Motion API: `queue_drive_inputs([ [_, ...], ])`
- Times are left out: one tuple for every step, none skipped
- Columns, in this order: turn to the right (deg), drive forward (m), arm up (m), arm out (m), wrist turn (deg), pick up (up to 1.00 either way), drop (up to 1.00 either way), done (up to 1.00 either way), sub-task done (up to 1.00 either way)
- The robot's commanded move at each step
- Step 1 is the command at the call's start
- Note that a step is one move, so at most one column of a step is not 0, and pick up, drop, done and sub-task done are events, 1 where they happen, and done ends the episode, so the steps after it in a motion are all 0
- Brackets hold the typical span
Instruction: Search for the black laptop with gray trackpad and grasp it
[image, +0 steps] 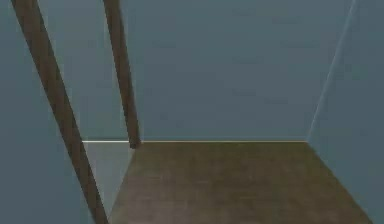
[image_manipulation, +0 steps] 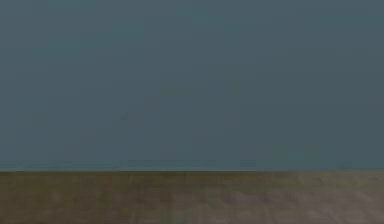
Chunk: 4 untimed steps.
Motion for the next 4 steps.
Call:
queue_drive_inputs([
  [45.0, 0.0, 0.0, 0.0, 0.0, 0.0, 0.0, 0.0, 0.0],
  [45.0, 0.0, 0.0, 0.0, 0.0, 0.0, 0.0, 0.0, 0.0],
  [45.0, 0.0, 0.0, 0.0, 0.0, 0.0, 0.0, 0.0, 0.0],
  [21.0, 0.0, 0.0, 0.0, 0.0, 0.0, 0.0, 0.0, 0.0],
])
